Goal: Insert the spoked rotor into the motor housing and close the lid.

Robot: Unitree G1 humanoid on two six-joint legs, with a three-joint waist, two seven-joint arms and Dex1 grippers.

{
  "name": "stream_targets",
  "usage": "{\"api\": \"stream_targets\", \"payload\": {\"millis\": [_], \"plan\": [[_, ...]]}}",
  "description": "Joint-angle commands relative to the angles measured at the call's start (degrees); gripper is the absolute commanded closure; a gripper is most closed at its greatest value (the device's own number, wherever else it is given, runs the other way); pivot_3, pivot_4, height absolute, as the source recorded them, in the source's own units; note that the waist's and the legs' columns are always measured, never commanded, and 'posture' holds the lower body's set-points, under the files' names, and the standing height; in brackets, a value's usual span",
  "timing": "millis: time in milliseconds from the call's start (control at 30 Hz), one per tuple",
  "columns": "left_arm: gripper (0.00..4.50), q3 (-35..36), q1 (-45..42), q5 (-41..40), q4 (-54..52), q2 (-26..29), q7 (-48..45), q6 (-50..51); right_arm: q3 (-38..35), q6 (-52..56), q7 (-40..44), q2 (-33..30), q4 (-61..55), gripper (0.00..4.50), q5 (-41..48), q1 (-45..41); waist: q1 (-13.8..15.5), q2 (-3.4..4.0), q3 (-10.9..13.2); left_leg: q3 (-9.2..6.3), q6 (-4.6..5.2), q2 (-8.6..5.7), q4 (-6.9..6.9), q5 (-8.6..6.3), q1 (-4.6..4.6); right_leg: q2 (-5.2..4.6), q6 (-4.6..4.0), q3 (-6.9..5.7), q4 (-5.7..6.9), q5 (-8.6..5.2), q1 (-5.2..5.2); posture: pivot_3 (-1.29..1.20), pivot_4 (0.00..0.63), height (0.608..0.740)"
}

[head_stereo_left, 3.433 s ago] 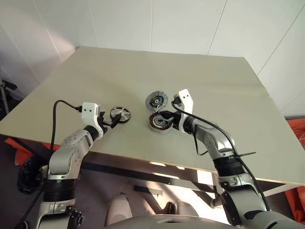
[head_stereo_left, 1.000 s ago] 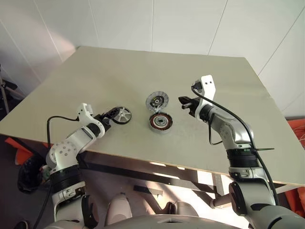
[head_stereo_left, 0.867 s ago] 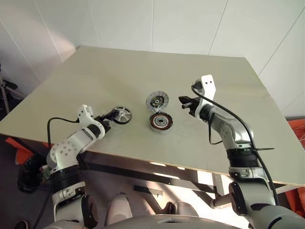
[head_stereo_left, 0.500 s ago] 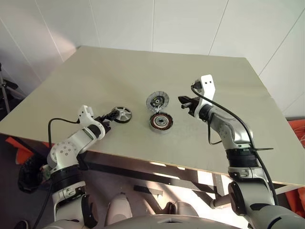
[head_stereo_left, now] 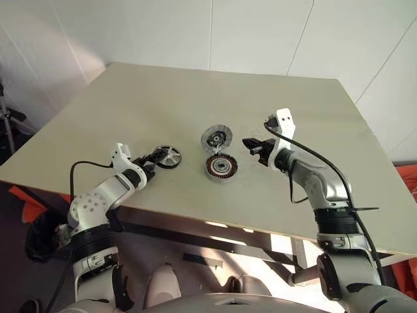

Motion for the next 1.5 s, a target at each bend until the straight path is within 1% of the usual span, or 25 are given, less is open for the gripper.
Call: {"api": "stream_targets", "payload": {"millis": [33,167,267,533,733,833,867,900,933,1100,1333,1400,1500], "plan": [[0.00,-0.29,-1.05,-1.38,-0.47,0.60,-0.83,-0.09,-0.50,1.67,4.76,-2.77,-3.49,4.47,2.89,1.90,-0.03,0.00,0.00,0.00,0.00,0.00,0.00,0.00,0.00,0.00,0.00,0.00,0.00,0.00,0.00,0.00,0.000,0.740],[0.00,-0.42,-1.11,-1.42,-0.19,0.78,-1.04,-0.09,1.25,1.80,7.63,-4.82,-4.69,4.47,2.80,5.25,-0.12,0.00,0.00,0.00,0.00,0.02,0.00,0.00,0.04,0.01,0.00,0.00,0.01,0.00,0.03,0.00,0.000,0.740],[0.00,-0.63,-1.04,-1.25,-0.05,0.72,-1.13,-0.20,1.14,1.92,7.33,-4.24,-5.63,4.47,3.10,5.56,-0.33,0.00,0.00,0.01,0.00,0.02,0.00,0.00,0.07,0.01,0.00,0.00,0.01,0.00,0.04,0.00,0.000,0.740],[0.00,-1.25,-1.11,-0.54,1.02,1.34,-2.07,-0.94,0.82,1.91,6.85,-3.44,-6.10,4.47,3.04,5.10,-0.17,0.00,0.00,0.01,0.01,0.01,0.03,0.00,0.06,0.00,-0.01,0.00,0.02,0.00,0.06,0.00,0.000,0.740],[0.00,-1.90,-1.66,1.60,4.80,1.95,-3.83,-3.58,0.31,1.74,5.93,-2.67,-6.50,4.47,3.34,3.56,-0.17,0.00,0.00,0.00,0.00,0.01,0.03,0.00,0.08,0.00,-0.01,0.00,0.02,0.00,0.08,0.00,0.000,0.740],[0.00,-2.42,-2.03,2.68,6.65,2.04,-4.77,-4.81,0.03,1.86,5.54,-2.26,-6.90,4.47,3.62,2.86,-0.11,0.00,0.00,0.00,0.01,0.01,0.03,0.00,0.27,-0.01,0.00,0.00,0.02,-0.01,0.31,0.00,0.000,0.740],[0.39,-2.51,-2.13,2.83,6.94,2.05,-4.95,-5.02,-0.06,1.86,5.37,-2.14,-6.97,4.50,3.68,2.68,-0.10,0.00,0.00,0.00,0.01,0.01,0.02,0.00,0.41,-0.02,0.01,0.00,0.01,-0.02,0.45,0.00,0.000,0.740],[0.58,-2.52,-2.25,2.94,7.20,2.02,-4.96,-5.19,-0.11,1.89,5.22,-2.07,-6.99,4.50,3.72,2.54,-0.10,0.00,0.00,0.00,0.01,0.01,0.01,-0.01,0.50,-0.01,0.02,0.00,0.00,-0.03,0.56,0.00,0.000,0.740],[0.88,-2.54,-2.34,3.02,7.43,1.99,-4.99,-5.34,-0.17,1.82,5.06,-2.01,-7.01,4.50,3.75,2.45,-0.10,0.00,0.00,0.00,0.02,0.01,0.01,-0.01,0.53,-0.01,0.10,0.00,-0.02,-0.08,0.59,0.00,0.000,0.740],[2.41,-2.92,-2.15,3.61,7.70,1.92,-5.40,-5.54,-0.35,1.68,4.45,-1.82,-7.18,4.50,3.93,2.29,-0.08,0.00,0.00,-0.02,0.01,0.01,-0.01,0.00,0.46,-0.01,0.03,-0.01,-0.10,-0.03,0.57,0.00,0.000,0.740],[2.41,-3.04,-1.65,3.40,6.66,1.80,-5.85,-5.30,-0.37,1.55,4.21,-1.56,-7.43,4.50,4.18,2.33,-0.08,0.00,0.00,-0.02,0.02,0.01,-0.20,-0.01,0.43,0.00,0.01,-0.07,-0.35,-0.02,0.59,0.00,0.000,0.740],[2.78,-3.06,-1.45,3.19,6.13,1.77,-6.35,-5.42,-0.28,1.56,4.10,-1.47,-7.39,4.50,4.22,2.30,-0.09,0.00,0.00,-0.02,0.02,0.01,-0.21,-0.01,0.43,0.00,0.01,-0.07,-0.40,-0.02,0.60,0.00,0.000,0.740],[3.58,-3.21,-1.02,2.48,5.10,1.85,-7.48,-4.98,-0.21,1.50,4.04,-1.36,-7.24,4.50,4.17,2.30,-0.09,0.00,0.00,-0.01,0.03,0.01,-0.21,-0.02,0.43,0.00,0.01,-0.07,-0.42,-0.02,0.61,0.00,0.000,0.740]]}}
